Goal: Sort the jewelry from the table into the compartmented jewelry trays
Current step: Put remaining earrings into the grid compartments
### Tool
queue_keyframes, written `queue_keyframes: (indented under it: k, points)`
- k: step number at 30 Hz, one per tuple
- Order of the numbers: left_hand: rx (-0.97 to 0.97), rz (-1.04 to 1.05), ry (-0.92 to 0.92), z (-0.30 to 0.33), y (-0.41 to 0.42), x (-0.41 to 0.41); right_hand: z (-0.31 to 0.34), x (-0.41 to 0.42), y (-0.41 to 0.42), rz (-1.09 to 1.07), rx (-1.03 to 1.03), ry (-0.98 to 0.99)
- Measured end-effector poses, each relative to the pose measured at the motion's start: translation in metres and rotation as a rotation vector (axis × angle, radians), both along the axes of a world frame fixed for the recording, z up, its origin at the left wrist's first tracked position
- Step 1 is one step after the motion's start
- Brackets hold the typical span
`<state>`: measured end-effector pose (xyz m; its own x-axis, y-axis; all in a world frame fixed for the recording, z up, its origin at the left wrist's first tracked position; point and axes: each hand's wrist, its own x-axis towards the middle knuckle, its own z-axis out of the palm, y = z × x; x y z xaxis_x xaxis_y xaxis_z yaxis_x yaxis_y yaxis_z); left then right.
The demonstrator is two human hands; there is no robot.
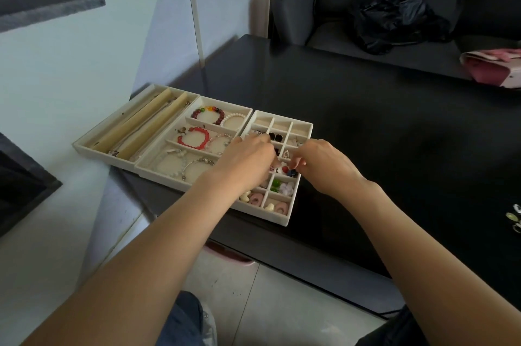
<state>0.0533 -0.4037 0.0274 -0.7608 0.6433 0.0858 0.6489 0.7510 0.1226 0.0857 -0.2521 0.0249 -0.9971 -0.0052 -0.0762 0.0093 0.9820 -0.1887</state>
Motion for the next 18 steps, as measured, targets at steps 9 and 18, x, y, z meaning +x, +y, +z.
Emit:
queue_keyframes:
  k: [9,18]
  points:
    - [-0.169,-0.112,0.137,0.006,0.002,0.006,0.003,0.005,0.001,-0.018,0.005,0.017]
    - [0.120,-0.036,-0.083,-0.003,0.002,0.004,0.006,0.011,0.005,-0.009,0.047,0.003]
